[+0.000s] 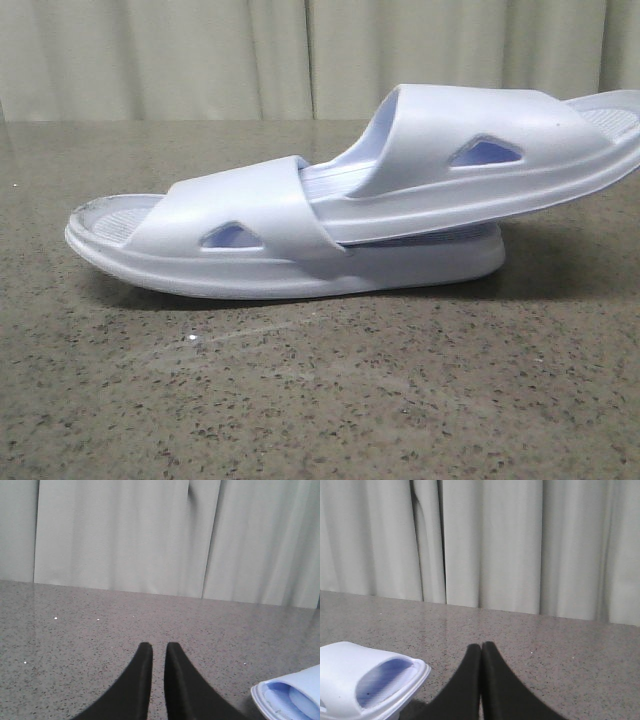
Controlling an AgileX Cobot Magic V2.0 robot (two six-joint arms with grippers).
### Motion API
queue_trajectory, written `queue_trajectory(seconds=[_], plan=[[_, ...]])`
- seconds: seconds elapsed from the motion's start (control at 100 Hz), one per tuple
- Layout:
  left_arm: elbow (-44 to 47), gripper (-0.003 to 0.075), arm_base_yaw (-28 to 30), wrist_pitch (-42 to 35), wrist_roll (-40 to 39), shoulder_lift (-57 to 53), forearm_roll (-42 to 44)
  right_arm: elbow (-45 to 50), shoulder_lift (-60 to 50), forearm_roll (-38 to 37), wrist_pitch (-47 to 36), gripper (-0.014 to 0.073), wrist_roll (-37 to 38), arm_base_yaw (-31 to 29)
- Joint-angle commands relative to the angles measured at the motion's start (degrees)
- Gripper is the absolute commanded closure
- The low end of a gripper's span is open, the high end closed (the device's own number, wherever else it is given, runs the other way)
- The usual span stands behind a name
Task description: Insert blue slippers together front up
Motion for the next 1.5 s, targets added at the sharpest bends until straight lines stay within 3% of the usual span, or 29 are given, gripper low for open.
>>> queue_trajectory(seconds=[0.0,0.1,0.27,0.34,0.46,0.57,0.86,1.49], plan=[[-1.7,0.0704,-0.3,0.5,-1.6,0.7,5.7,-1.4,0.4,0.3,-2.8,0.0701,-0.7,0.0],[-1.7,0.0705,-0.3,2.2,-14.6,0.6,23.1,-1.4,0.4,0.3,-2.8,0.0701,-0.7,0.0],[-1.7,0.0704,-0.3,4.8,-53.7,-1.8,60.1,-1.4,0.4,0.3,-2.8,0.0701,-0.7,0.0],[-1.7,0.0704,-0.3,5.8,-62.1,-2.7,68.9,-1.4,0.4,0.3,-2.8,0.0701,-0.7,0.0],[-1.4,0.0704,-0.3,6.1,-69.2,-4.2,78.3,-1.4,0.4,0.3,-2.8,0.0701,-0.7,0.0],[-0.1,0.0704,-0.3,3.8,-72.2,-5.5,83.0,-1.4,0.4,0.3,-2.8,0.0701,-0.7,0.0],[5.7,0.0704,-0.3,-5.4,-72.3,-5.5,83.2,-1.4,0.4,0.3,-2.8,0.0701,-0.7,0.0],[5.6,0.0704,-0.3,-4.8,-72.3,-5.5,82.0,-1.4,0.4,0.3,-2.8,0.0701,-0.7,0.0]])
